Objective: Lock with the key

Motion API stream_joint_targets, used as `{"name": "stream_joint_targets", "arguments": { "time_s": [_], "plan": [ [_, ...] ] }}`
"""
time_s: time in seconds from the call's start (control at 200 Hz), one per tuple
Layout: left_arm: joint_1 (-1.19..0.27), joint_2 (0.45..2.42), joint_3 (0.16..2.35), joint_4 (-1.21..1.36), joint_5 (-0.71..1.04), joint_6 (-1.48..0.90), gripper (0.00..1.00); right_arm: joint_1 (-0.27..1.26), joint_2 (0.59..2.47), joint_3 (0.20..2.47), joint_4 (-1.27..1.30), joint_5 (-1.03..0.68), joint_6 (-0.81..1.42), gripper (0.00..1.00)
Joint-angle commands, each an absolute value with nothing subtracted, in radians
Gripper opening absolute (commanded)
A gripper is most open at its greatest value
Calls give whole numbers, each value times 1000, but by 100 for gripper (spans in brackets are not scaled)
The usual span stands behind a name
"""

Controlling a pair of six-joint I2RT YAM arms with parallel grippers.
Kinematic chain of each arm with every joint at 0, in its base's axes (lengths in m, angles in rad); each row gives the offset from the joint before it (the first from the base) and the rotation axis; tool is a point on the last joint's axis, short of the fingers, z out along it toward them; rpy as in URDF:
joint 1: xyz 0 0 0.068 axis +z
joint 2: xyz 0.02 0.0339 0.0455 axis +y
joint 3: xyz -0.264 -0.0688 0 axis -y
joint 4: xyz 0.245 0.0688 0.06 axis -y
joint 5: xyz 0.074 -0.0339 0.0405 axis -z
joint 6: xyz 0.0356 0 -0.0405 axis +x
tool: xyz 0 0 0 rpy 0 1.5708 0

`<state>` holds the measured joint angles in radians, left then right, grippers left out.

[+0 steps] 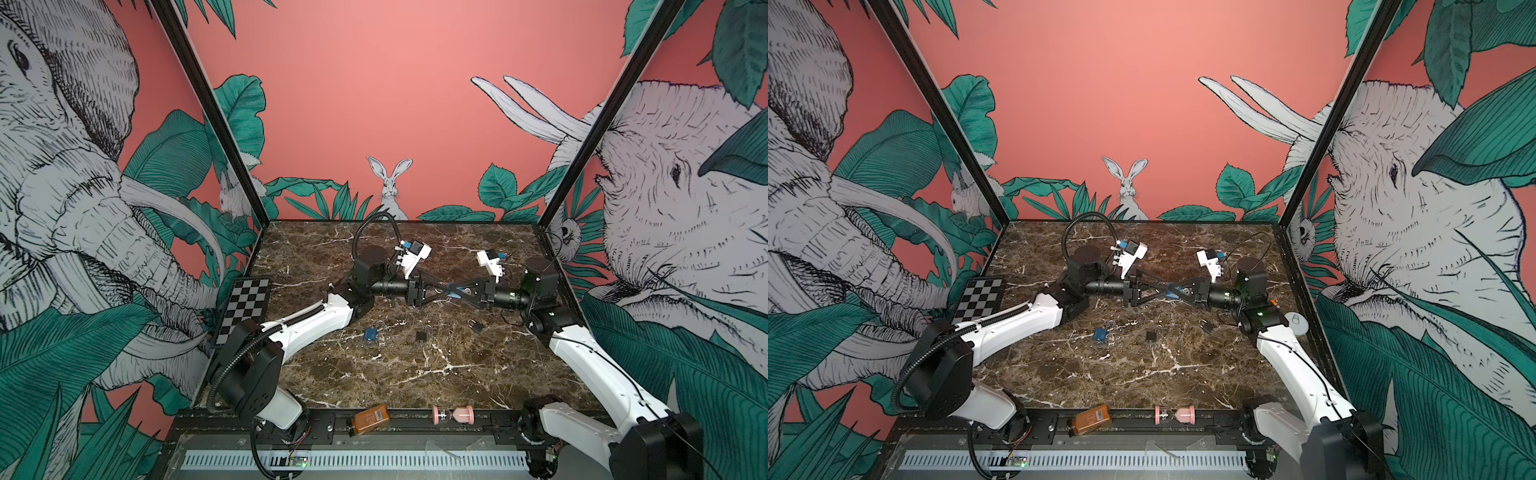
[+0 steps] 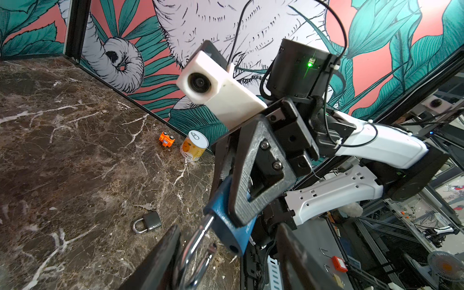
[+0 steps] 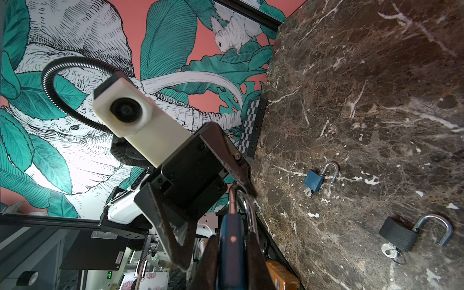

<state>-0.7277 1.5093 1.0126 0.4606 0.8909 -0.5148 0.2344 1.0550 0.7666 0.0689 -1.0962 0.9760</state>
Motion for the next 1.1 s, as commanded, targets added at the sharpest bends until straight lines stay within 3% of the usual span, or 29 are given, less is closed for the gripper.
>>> {"name": "stream_joint_targets", "arguments": {
  "time_s": [0.0, 0.395, 0.58, 1.09],
  "plan": [
    [-731, 1481, 1003, 505, 913, -543, 58, 232, 1024, 808, 89, -1105, 889, 0],
    [-731, 1496, 965, 713, 975, -732, 33, 232, 952, 806, 74, -1105, 721, 0],
    [-731, 1498, 976, 711, 991, -744, 28, 231, 942, 801, 48, -1093, 675, 0],
    [-732, 1481, 956, 677, 998, -732, 28, 229, 926, 802, 46, -1049, 640, 0]
  ]
}}
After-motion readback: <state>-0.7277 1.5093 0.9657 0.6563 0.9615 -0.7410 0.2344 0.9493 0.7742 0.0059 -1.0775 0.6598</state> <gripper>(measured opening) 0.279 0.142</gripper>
